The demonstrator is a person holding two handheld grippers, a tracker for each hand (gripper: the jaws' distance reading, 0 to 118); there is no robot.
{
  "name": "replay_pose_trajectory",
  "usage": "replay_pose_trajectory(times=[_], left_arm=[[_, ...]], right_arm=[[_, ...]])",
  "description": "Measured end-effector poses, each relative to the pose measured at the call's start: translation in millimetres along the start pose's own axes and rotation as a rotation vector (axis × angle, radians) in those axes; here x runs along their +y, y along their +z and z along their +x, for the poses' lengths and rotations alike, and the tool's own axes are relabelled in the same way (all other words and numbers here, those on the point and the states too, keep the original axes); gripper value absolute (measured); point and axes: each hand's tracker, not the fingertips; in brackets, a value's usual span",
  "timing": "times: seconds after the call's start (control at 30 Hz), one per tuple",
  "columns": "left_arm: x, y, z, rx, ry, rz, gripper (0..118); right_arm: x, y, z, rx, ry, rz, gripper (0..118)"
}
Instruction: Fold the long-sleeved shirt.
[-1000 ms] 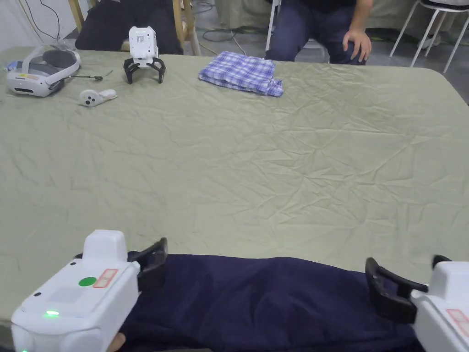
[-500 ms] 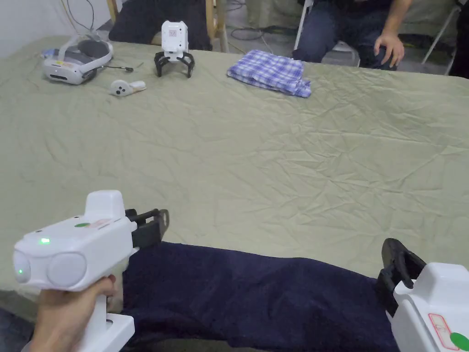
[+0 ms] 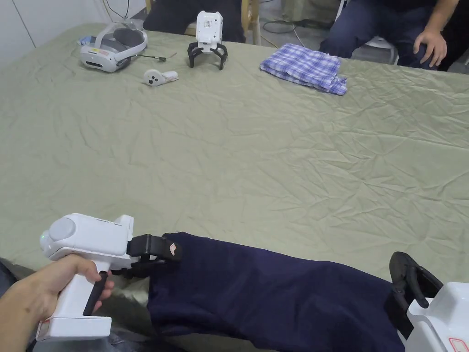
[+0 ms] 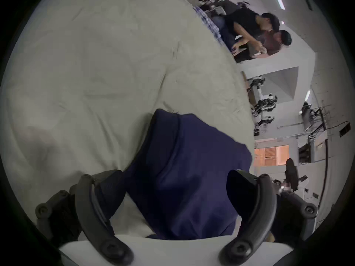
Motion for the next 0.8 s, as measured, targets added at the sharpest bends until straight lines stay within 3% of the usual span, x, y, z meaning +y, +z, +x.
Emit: replay_pose_trajectory(times=[0.03, 0.13, 0.2, 0.3, 0.37, 0.4, 0.43, 0.47, 0.8], left_arm=[[1, 5, 3, -0.034, 0.034, 0.001, 97], [-11, -3, -5, -0.087, 0.053, -0.025, 62], [-20, -9, -2, -0.084, 0.054, -0.041, 62], [-28, -17, -3, -0.239, 0.114, -0.036, 62], [-33, -27, 7, -0.196, 0.072, -0.041, 61], [-31, -30, 11, -0.182, 0.044, -0.036, 54], [-29, -35, 14, -0.152, 0.027, -0.039, 29], [-30, -37, 19, -0.104, 0.018, -0.036, 24], [-19, 10, 48, -0.071, -0.097, 0.057, 18]], right_arm=[[0, -1, -1, 0.0, 0.003, -0.001, 0], [0, -2, -2, 0.014, -0.01, -0.004, 0], [-1, -6, -2, 0.023, -0.013, -0.008, 0], [-4, -8, -3, 0.034, -0.024, -0.023, 0], [-6, -8, -2, 0.035, -0.019, -0.025, 0], [-8, -8, -2, 0.035, -0.013, -0.029, 0], [-8, -8, -2, 0.031, -0.012, -0.034, 0], [-9, -9, 1, 0.032, -0.018, -0.035, 0], [-7, -6, 15, 0.005, -0.042, -0.03, 0]])
